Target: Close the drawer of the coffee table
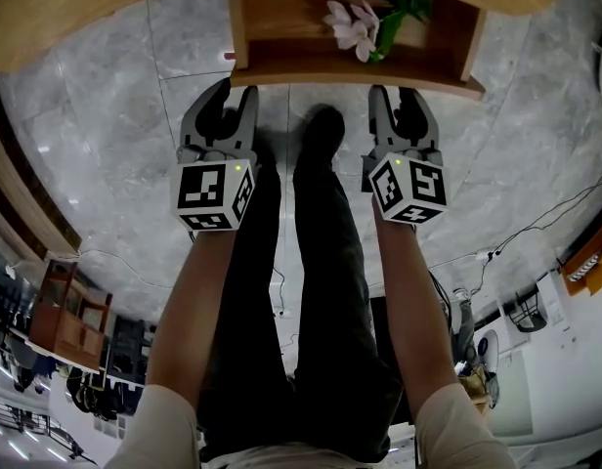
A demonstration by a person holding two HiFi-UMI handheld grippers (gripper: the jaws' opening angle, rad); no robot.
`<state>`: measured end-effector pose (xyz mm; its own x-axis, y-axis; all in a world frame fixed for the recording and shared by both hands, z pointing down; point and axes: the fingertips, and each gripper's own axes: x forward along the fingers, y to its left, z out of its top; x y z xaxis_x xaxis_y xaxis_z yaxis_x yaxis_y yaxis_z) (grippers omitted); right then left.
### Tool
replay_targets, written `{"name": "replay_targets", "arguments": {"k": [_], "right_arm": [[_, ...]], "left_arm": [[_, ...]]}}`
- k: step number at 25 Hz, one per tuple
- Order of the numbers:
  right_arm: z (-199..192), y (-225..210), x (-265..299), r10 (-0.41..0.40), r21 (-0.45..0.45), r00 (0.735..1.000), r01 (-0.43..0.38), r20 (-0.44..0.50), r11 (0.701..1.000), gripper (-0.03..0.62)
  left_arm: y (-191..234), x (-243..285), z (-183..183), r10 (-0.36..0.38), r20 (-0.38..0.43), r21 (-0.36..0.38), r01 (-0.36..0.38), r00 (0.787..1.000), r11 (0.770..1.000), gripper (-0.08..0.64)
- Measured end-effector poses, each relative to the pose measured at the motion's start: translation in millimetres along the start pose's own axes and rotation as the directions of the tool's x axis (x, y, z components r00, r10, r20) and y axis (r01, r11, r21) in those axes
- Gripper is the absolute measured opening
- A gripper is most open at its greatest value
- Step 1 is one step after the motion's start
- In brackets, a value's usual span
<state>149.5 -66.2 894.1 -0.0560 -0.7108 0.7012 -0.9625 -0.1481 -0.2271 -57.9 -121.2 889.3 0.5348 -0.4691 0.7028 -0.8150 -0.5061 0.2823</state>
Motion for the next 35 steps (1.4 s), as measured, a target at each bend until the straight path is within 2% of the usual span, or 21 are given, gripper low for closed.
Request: {"name": "replay_targets", "arguments": {"k": [4,13,17,24,35], "right_arm": [[25.1,0.2,10.4,0.005,-0.012,1.0,-0.005,0.031,1.0,0.187],[42.1,4.2,19.9,0.017,-0.022,0.999,-0.016,0.051,1.0,0.195],[43.6,1.9,27.8,0.013,-0.056,0.997,-0.009,0.072,0.998,0.193],[67.7,-0.6,44.4,0.001,-0.078,0.993,0.008,0.116,0.997,0.195],[86.2,-1.2,65.4,-0.014,-0.18,0.985,0.046,0.174,0.983,0.189]], "left_arm": [[5.1,8.6,26.7,0.005,0.038,0.009,-0.006,0.999,1.0,0.135],[13.2,15.3,47.4,0.021,0.068,0.01,-0.022,0.997,1.0,0.135],[16.2,23.0,50.1,0.024,0.092,0.009,-0.024,0.995,1.0,0.135],[21.9,36.7,76.2,0.031,0.137,0.057,-0.039,0.99,0.998,0.135],[31.8,52.7,98.2,0.024,0.208,0.114,-0.049,0.978,0.992,0.135]]}}
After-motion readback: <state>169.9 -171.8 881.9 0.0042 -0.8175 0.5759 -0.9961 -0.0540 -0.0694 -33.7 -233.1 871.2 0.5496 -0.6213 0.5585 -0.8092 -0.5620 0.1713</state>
